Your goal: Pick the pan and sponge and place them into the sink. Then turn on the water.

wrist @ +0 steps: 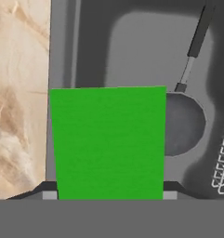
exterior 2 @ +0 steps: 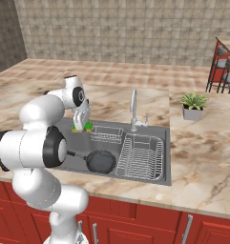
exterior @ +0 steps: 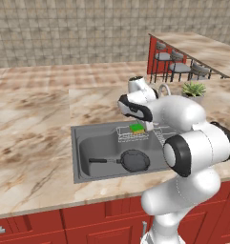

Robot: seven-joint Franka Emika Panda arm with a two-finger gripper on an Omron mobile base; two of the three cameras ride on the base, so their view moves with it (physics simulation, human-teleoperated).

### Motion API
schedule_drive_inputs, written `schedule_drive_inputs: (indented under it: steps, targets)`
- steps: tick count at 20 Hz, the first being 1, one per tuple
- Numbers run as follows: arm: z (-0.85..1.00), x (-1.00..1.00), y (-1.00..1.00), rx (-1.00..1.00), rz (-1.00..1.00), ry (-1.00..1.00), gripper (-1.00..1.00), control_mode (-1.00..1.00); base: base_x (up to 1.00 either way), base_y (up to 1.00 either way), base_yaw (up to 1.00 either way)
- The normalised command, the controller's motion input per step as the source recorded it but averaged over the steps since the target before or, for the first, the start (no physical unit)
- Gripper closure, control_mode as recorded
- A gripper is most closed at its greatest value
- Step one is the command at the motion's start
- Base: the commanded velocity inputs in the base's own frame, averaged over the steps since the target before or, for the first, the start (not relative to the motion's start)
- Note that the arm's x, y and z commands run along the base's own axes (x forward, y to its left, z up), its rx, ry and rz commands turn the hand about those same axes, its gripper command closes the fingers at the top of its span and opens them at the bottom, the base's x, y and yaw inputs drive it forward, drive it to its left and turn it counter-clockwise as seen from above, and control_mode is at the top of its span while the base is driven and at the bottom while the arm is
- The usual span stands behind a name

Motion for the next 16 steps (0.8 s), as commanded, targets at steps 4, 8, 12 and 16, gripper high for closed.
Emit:
schedule_drive_inputs:
  steps: [4,8,12,16]
  targets:
    - [-0.3,0.04,0.04,0.01,0.09,-0.01,1.0,-1.0,0.0,0.0,0.0]
    - [-0.29,0.07,0.02,0.01,0.09,-0.01,1.0,-1.0,0.0,0.0,0.0]
    - [-0.28,0.12,0.08,0.0,0.08,-0.01,1.0,-1.0,0.0,0.0,0.0]
    - [-0.26,0.12,0.07,0.0,0.08,-0.02,1.0,-1.0,0.0,0.0,0.0]
